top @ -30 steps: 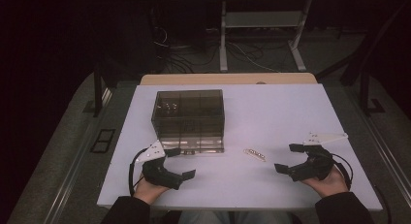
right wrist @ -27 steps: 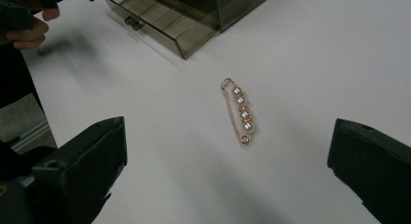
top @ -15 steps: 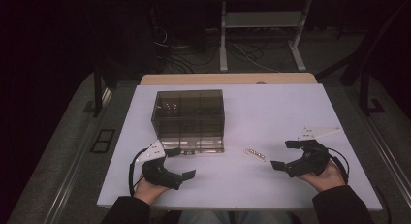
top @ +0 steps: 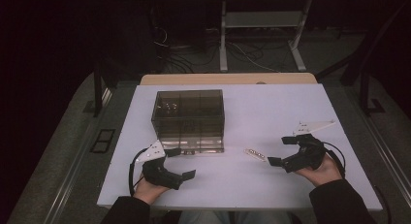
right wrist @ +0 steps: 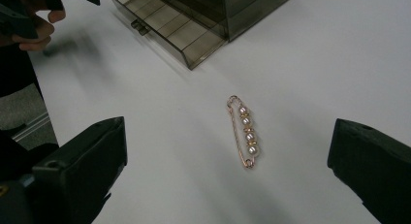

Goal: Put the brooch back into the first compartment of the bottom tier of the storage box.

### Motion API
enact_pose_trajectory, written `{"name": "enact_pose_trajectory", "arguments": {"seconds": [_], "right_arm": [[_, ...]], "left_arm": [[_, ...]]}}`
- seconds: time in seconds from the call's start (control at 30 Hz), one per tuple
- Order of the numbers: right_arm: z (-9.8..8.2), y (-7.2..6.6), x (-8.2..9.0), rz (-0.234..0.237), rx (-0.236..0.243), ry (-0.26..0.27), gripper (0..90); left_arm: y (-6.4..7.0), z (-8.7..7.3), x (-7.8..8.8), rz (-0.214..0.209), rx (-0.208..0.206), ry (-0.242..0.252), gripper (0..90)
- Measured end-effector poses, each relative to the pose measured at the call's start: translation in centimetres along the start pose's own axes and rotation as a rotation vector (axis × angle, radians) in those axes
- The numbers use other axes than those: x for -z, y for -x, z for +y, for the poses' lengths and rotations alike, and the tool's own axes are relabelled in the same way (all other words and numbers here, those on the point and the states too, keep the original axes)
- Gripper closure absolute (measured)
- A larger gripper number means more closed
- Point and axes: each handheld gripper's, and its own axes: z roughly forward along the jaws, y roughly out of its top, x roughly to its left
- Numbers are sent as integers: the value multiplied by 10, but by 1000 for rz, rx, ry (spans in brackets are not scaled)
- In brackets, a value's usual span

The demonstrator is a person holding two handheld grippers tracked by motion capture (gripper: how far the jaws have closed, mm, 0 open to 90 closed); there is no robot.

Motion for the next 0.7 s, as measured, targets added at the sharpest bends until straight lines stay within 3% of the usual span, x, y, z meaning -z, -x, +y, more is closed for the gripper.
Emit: {"name": "enact_pose_trajectory", "arguments": {"seconds": [0.7], "right_arm": [[11, 9, -16, 2, 1, -45, 2]], "left_arm": [[0, 0, 0, -4, -1, -2, 0]]}}
